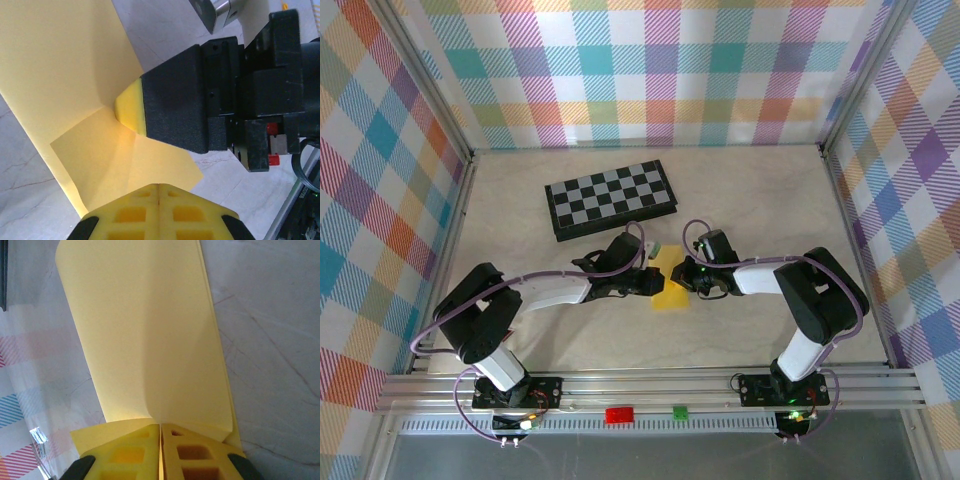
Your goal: Fold a paper plane with a square sheet of paper (pick it up from the middle)
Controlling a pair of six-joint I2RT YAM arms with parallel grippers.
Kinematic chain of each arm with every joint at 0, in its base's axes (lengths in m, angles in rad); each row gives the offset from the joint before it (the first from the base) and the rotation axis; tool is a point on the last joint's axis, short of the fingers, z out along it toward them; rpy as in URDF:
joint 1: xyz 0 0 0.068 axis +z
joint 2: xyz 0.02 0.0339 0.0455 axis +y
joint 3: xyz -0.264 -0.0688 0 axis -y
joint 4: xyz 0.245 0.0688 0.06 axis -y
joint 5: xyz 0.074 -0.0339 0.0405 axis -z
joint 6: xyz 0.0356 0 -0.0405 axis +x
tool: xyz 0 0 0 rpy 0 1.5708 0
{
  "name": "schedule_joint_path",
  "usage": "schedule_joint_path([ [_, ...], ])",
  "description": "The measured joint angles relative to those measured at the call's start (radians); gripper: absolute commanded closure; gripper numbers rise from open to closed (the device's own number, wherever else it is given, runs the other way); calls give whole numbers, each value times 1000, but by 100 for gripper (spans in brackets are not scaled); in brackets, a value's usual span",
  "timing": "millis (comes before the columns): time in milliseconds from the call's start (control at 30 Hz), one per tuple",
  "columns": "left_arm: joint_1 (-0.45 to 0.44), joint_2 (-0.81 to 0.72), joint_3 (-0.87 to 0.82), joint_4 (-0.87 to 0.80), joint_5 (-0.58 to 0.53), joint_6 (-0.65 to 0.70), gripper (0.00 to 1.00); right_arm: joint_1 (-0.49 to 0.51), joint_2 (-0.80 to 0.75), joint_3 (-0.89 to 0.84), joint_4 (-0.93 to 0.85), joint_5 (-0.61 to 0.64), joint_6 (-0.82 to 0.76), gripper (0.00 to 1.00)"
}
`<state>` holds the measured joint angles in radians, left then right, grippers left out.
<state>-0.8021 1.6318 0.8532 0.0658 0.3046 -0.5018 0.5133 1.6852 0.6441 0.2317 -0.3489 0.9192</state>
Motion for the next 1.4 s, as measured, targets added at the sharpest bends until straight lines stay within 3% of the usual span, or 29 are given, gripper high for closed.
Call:
schedule_joint_path([
  [633, 0, 122, 2, 23, 115, -7, 97, 0, -5, -4, -3, 1, 0, 88],
  [1400, 1, 125, -36, 16, 68, -3, 97, 0, -7, -4, -11, 1, 0, 88],
])
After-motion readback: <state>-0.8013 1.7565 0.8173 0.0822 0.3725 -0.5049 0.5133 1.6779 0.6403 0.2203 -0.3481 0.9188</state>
